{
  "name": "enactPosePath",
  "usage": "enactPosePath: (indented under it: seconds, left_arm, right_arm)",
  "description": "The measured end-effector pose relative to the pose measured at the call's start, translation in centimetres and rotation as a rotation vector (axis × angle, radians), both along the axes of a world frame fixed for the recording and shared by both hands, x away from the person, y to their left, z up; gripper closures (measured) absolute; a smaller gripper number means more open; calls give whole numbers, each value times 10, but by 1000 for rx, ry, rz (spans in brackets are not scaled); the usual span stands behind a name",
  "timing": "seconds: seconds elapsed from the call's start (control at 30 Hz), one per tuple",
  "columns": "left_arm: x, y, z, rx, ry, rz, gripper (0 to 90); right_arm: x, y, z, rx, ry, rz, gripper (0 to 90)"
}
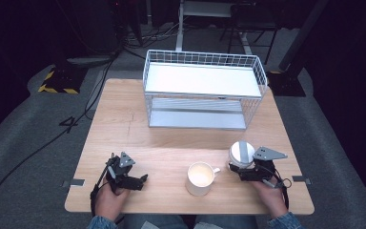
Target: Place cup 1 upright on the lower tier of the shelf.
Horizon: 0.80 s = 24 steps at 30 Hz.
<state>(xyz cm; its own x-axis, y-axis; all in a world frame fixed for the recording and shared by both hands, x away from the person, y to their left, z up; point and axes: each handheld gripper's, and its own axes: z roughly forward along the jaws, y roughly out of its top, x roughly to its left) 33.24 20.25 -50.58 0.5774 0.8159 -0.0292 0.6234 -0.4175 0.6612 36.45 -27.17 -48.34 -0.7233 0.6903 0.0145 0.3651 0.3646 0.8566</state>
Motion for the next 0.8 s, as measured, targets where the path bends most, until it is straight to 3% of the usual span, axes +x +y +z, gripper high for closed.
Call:
enactPosePath:
  seconds: [0.57, 0.8]
  left_arm:
    - [0, 0, 0, 1, 0, 0, 6]
    - [0, 0, 0, 1, 0, -1, 6]
  right_arm:
    - [1, 0, 3, -6, -3, -10, 189]
    - [8, 6, 14, 3, -12, 1, 189]
